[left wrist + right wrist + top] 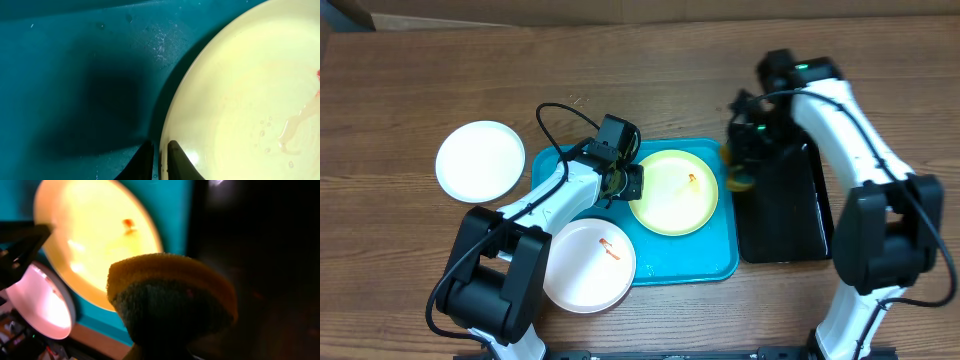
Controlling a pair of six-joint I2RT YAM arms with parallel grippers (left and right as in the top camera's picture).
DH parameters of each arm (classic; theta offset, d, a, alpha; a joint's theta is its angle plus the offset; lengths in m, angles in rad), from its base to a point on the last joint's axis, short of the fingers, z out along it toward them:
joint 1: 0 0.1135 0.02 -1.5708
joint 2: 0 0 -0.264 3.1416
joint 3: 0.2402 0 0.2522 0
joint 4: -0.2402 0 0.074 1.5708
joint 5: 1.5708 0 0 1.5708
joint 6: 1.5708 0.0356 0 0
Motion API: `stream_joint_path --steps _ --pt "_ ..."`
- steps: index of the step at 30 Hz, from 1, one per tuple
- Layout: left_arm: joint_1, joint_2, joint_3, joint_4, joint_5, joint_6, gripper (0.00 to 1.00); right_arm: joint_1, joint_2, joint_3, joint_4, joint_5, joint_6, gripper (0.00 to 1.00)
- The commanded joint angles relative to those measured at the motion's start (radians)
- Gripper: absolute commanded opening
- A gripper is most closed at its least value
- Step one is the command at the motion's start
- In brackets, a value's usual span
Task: Clean dirty plates on tray and stack at the side
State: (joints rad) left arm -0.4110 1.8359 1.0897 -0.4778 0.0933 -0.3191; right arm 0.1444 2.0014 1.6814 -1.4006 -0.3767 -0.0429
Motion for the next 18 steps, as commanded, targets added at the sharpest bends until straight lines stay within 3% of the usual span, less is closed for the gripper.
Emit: stream_joint_path --steps 1,11,18 --pt "-0.002 0.008 -0.01 0.003 0.009 -0.003 0.13 -0.037 -0.036 0.011 0.0 0.048 -0.01 0.04" --pt "-0.002 0.008 -0.01 0.003 0.009 -0.003 0.13 0.038 -0.036 0.006 0.108 -0.081 -0.01 0.04" --pt "-0.002 0.008 -0.01 0.004 0.009 -0.003 0.13 0.186 -0.036 -0.03 0.235 -0.007 -0.01 0.04"
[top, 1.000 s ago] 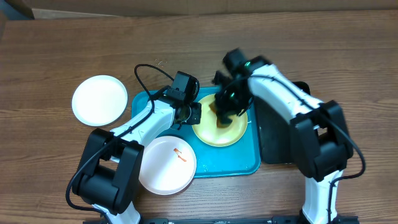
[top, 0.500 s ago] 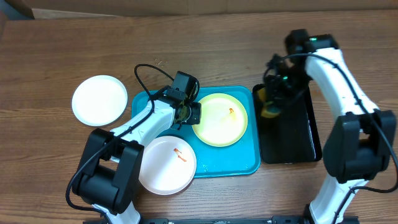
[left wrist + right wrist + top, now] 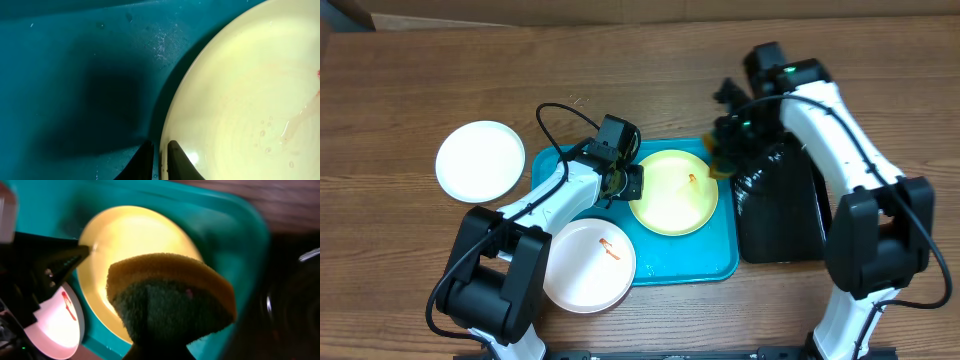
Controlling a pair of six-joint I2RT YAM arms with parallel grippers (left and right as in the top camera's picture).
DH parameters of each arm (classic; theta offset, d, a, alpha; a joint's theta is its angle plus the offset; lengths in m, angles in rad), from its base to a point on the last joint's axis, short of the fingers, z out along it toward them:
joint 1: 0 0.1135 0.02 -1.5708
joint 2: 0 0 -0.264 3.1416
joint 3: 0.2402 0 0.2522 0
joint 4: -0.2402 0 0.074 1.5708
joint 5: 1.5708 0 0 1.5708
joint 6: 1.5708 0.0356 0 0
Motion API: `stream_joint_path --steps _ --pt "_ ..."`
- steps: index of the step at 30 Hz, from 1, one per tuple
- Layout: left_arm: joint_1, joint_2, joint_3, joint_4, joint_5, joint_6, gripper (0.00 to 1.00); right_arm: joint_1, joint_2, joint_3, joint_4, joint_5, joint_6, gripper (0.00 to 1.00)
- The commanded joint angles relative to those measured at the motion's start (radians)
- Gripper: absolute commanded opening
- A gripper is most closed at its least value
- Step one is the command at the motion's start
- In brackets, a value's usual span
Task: Clean dirty plates on tray and stack at the side
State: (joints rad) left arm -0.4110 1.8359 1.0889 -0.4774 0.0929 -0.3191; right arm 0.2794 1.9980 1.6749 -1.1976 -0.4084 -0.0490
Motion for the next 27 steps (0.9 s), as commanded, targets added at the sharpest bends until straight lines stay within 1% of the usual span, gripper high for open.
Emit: stream_joint_path --steps 1,5,8,14,22,27 --pt "-0.002 0.008 -0.009 0.003 0.009 -0.003 0.13 0.071 -0.032 -0.036 0.057 0.055 -0.004 0.04" --pt "-0.002 0.008 -0.009 0.003 0.009 -0.003 0.14 0.141 -0.031 -0.097 0.166 0.191 -0.005 0.04" --pt "-0.002 0.008 -0.009 0.003 0.009 -0.003 0.14 0.167 -0.031 -0.156 0.259 0.262 -0.01 0.04" --pt "-0.002 0.008 -0.009 0.003 0.009 -0.003 0.14 0.159 -0.03 -0.258 0.424 0.268 -0.038 0.04" --pt "-0.002 0.008 -0.009 0.003 0.009 -0.003 0.14 0.159 -0.023 -0.331 0.544 0.258 -0.038 0.04" --pt "-0.002 0.008 -0.009 0.003 0.009 -0.003 0.14 0.157 -0.021 -0.359 0.584 0.234 -0.055 0.04"
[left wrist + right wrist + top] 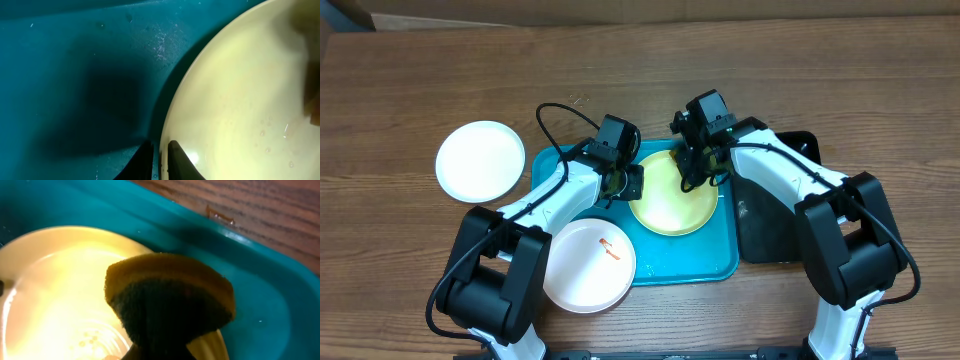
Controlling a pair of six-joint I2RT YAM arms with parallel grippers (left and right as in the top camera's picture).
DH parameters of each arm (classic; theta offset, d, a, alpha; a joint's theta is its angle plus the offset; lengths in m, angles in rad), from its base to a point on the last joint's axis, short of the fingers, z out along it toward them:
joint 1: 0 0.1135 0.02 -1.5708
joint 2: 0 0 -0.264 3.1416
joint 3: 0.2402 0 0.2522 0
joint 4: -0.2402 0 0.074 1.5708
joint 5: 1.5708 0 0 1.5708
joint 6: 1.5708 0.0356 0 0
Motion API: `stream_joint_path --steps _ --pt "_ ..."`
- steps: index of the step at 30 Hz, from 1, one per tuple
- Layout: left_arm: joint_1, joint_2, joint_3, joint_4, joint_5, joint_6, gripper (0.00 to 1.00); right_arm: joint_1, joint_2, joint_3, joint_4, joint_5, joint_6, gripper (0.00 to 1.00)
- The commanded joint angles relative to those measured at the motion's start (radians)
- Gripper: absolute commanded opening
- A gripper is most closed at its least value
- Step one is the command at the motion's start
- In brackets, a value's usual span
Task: Clean dirty plates on tray and stack at the side
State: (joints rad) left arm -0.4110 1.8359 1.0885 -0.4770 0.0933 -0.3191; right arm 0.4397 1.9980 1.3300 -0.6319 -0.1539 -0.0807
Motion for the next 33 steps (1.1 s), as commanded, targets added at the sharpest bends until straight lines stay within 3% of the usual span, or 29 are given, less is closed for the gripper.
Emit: stream_joint_path --steps 1,19,33 --pt "-0.002 0.008 -0.008 0.003 0.008 -0.003 0.14 -0.003 -0.021 -0.017 0.023 -0.037 -0.034 0.04" --pt "-0.002 0.008 -0.008 0.002 0.008 -0.002 0.14 -0.01 -0.076 0.023 0.154 -0.362 -0.057 0.04" --pt "-0.002 0.008 -0.008 0.002 0.008 -0.003 0.14 -0.011 -0.089 0.001 0.132 -0.151 -0.011 0.04"
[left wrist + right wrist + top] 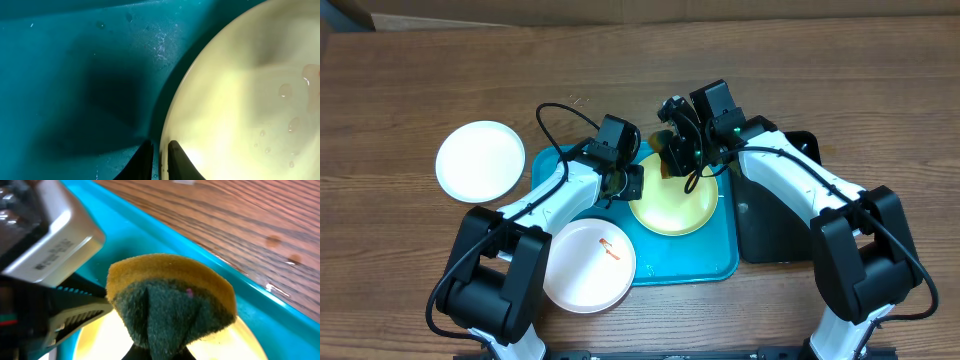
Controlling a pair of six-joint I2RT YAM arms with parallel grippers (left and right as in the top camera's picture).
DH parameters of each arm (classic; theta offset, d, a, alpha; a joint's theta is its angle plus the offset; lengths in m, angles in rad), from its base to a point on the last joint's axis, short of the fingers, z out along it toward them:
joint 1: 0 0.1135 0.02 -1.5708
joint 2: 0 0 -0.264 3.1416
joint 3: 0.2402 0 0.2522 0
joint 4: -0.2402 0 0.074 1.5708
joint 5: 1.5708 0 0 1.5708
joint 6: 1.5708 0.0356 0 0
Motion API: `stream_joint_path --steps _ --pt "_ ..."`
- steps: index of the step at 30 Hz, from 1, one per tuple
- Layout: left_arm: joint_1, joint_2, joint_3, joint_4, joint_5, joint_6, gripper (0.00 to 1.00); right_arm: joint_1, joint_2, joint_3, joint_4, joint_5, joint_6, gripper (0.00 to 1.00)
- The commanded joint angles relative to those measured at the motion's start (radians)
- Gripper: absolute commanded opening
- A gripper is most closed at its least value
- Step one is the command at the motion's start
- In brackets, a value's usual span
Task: Clean dirty plates on tray and stack at the side
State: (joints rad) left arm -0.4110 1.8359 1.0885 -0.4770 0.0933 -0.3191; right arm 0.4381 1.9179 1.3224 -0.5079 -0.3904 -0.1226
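Observation:
A pale yellow plate [672, 200] lies on the teal tray [685, 264]. My left gripper [160, 159] is shut on the plate's left rim [165, 135], one finger outside and one inside. My right gripper [676, 160] is shut on a yellow and green sponge [170, 300], held over the plate's far left part close to the left gripper's fingers [75, 314]. Water drops [287, 90] lie on the yellow plate [240, 100]. A white plate with a red smear [588, 264] overlaps the tray's front left corner. A clean white plate [480, 160] sits on the table at the left.
A black bin [790, 220] stands right of the tray, under my right arm. The left arm's cable [560, 115] loops above the tray's back left corner. The wooden table [440, 60] surrounds everything.
My right gripper with the sponge has shifted left across the yellow plate, from its far right part to its far left. The red smear no longer shows in the left wrist view. The left gripper has not moved.
My right gripper held the sponge over the black bin while the left held the yellow plate's rim. The sponge then stood at the tray's right edge, then on the plate's far right part, and now over its far left. The plate's red mark is gone.

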Motion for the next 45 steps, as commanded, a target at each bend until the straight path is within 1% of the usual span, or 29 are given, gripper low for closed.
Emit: stream_joint_path --steps 1,6,14,18,25,31,34,38,43,45 --pt "-0.002 0.008 -0.008 0.002 0.008 -0.003 0.14 -0.011 -0.005 0.006 0.01 0.092 0.03 0.04" --pt "-0.002 0.008 -0.008 0.003 0.008 -0.003 0.14 -0.013 0.021 0.005 0.022 0.092 0.045 0.04" --pt "-0.002 0.008 -0.008 0.002 0.008 -0.003 0.14 -0.013 0.048 0.005 0.037 0.149 0.117 0.04" --pt "-0.002 0.008 -0.009 0.002 0.008 -0.003 0.13 -0.013 0.064 0.005 0.036 0.227 0.181 0.04" --pt "-0.002 0.008 -0.008 0.002 0.009 -0.003 0.13 -0.013 0.093 0.005 0.056 0.233 0.222 0.04" --pt "-0.002 0.008 -0.008 0.002 0.009 -0.003 0.13 -0.013 0.093 0.002 0.038 0.263 0.258 0.04" --pt "-0.002 0.008 -0.008 0.002 0.009 -0.003 0.13 -0.013 0.093 -0.027 0.059 0.263 0.263 0.04" --pt "-0.002 0.008 -0.008 0.002 0.009 -0.003 0.13 -0.013 0.093 -0.08 0.1 0.262 0.311 0.04" --pt "-0.002 0.008 -0.008 0.002 0.009 -0.003 0.13 -0.012 0.077 -0.08 0.074 0.189 0.364 0.04" --pt "-0.002 0.008 -0.008 0.002 0.009 -0.003 0.13 -0.012 0.067 -0.08 0.048 0.164 0.364 0.04"
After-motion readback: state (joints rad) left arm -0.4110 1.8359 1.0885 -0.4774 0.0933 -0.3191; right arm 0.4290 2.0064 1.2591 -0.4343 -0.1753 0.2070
